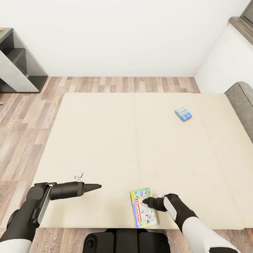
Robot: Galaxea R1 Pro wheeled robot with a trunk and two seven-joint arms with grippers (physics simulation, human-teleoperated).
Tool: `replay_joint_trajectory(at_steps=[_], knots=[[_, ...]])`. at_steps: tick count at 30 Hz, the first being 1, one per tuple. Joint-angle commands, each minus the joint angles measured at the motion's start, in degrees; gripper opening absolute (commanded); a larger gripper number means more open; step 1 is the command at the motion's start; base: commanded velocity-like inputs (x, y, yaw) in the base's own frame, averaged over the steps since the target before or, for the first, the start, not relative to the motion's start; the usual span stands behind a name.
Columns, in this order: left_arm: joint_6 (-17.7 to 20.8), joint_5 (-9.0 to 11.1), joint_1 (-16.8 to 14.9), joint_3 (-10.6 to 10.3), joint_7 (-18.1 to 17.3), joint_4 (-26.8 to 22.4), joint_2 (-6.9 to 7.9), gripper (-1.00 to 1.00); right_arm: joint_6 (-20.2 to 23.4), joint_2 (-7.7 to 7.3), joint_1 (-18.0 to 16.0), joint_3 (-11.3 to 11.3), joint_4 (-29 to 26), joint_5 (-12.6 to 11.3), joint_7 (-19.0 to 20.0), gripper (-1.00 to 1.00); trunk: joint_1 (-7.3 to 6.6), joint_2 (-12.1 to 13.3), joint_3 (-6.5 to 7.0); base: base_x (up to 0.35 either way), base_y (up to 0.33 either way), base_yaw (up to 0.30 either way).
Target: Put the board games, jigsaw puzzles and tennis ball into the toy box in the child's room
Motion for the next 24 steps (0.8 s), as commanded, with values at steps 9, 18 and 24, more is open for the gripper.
replay_joint_trajectory(at_steps=[9,18,24], knots=[[0.6,-0.1,0.0,0.0,-0.3,0.0,0.06,1.0,0.0,1.03,0.0,0.0,-0.1,0.1,0.4,1.0,0.03,-0.1,-0.06,0.0,0.0,0.0],[0.6,-0.1,0.0,0.0,-0.3,0.0,0.04,1.0,-0.2,1.34,0.0,0.0,-0.1,0.0,0.4,1.0,0.03,-0.1,-0.06,0.0,0.0,0.0],[0.6,-0.1,0.0,0.0,-0.3,0.0,0.02,1.0,-0.2,1.36,0.0,0.0,-0.1,0.0,0.3,1.0,0.03,-0.1,-0.06,0.0,0.061,0.0]])
